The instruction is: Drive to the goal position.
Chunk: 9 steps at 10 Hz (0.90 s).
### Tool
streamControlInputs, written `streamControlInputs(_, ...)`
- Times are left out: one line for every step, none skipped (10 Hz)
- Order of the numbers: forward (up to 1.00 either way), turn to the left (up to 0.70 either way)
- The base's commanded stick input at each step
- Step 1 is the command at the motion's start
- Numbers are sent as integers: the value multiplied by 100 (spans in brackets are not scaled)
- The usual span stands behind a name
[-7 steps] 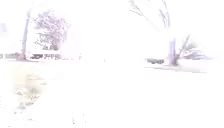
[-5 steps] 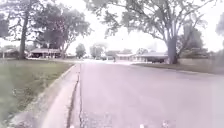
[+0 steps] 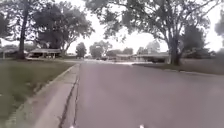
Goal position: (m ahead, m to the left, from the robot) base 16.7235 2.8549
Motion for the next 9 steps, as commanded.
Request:
streamControlInputs(50,0)
streamControlInputs(50,0)
streamControlInputs(50,0)
streamControlInputs(50,0)
streamControlInputs(50,0)
streamControlInputs(50,0)
streamControlInputs(50,0)
streamControlInputs(50,0)
streamControlInputs(50,0)
